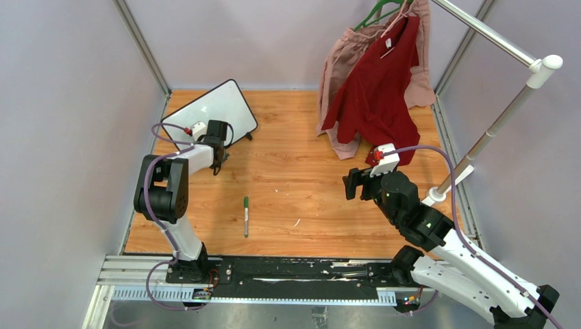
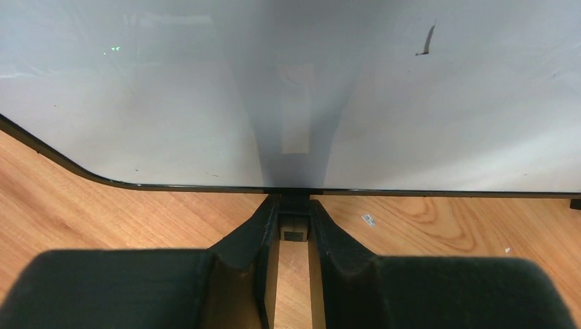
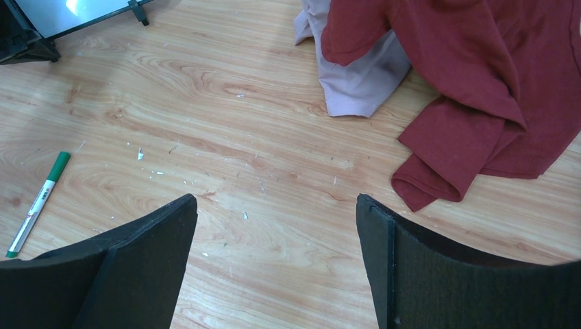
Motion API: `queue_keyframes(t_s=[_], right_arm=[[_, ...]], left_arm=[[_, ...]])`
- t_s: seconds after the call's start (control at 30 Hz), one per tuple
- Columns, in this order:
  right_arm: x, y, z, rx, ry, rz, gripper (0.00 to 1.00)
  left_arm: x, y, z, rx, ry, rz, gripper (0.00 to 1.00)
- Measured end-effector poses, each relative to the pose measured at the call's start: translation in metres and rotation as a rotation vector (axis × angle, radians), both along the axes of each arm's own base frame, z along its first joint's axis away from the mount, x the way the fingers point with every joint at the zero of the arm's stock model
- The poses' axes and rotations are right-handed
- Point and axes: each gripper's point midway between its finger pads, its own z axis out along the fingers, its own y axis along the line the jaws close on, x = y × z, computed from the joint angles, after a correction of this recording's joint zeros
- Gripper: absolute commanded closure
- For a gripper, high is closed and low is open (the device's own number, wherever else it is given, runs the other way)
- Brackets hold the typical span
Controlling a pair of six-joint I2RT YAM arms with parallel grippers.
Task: Write a sentence on the whiteboard
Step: Move the whiteboard to the center of the board.
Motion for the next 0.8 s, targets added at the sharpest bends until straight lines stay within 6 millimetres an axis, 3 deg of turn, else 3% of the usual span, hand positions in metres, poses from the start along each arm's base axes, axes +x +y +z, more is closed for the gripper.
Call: queue_keyframes(t_s=[0.27,0.8], right_arm=[[0.000,0.000,0.000,-0.001,0.001,0.000,0.11],[-0.002,-0.002,-0.002,0.003,-0.002,0.000,0.11]], left_arm=[[0.005,-0.006,0.001,0.001,-0.010,-0.044,1.00],[0.000,-0.078,0.003,0.029,-0.025,-0.272,1.00]])
